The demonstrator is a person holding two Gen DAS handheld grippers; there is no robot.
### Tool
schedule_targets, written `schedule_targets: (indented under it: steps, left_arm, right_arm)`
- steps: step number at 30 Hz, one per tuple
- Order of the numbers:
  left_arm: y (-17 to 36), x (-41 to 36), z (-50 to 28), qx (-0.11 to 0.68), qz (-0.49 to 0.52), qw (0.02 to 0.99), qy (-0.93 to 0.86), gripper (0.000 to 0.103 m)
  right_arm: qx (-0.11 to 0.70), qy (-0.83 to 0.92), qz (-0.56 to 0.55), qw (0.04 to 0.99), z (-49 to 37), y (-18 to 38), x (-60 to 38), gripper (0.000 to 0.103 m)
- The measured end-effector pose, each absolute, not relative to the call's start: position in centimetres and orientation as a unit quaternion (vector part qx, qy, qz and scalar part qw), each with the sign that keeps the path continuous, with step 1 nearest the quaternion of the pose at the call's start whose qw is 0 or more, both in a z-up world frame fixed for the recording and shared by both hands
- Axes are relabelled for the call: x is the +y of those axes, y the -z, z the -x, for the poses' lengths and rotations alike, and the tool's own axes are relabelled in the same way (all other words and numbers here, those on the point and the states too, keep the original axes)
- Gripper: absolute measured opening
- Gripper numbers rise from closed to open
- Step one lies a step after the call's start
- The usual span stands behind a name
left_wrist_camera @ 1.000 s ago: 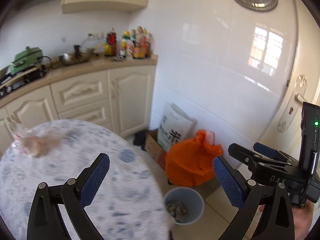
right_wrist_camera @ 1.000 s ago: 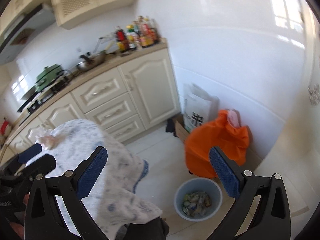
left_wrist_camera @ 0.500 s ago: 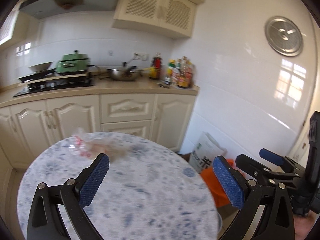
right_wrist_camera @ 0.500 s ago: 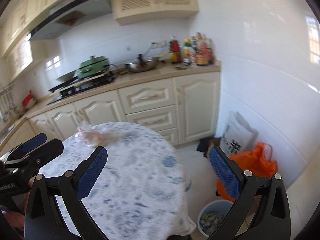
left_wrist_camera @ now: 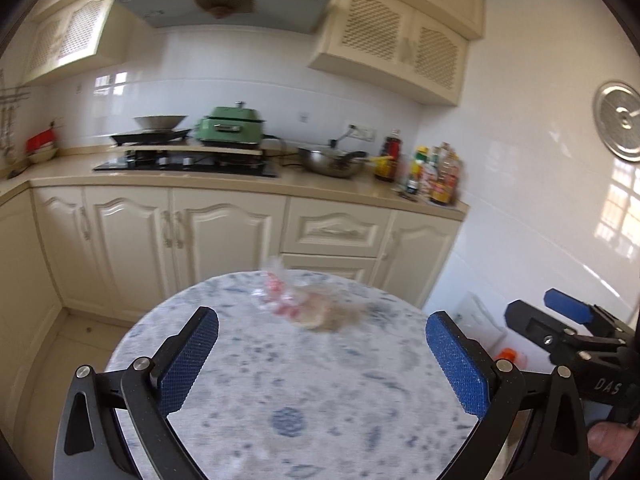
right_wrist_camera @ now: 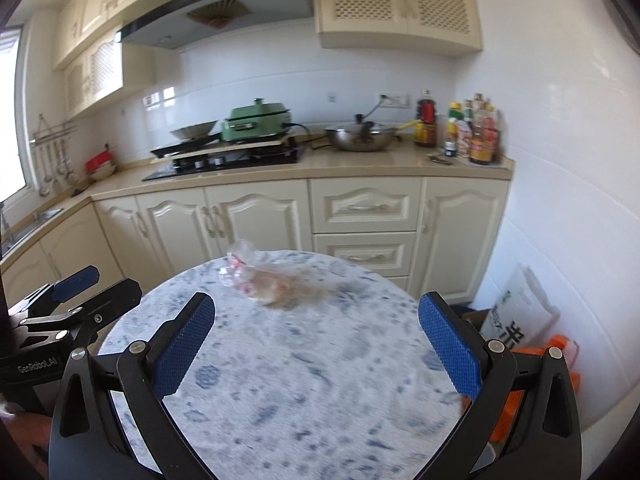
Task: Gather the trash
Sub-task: 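Return both tools from the bin to the table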
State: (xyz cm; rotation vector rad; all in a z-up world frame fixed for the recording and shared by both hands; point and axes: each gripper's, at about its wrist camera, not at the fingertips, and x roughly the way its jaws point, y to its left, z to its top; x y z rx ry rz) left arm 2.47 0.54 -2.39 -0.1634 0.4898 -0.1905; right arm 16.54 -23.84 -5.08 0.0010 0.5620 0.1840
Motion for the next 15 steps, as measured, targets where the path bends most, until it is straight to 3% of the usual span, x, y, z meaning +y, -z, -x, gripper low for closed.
schedule_targets:
  steps: [15]
  left_arm:
    - [6.3, 4.6, -9.7, 0.275, 0.075, 0.958, 0.034, 0.102]
  right_arm:
    - [0.352, -0.132, 0.014, 0.927, -25.2, 12.4, -18.3, 0.103]
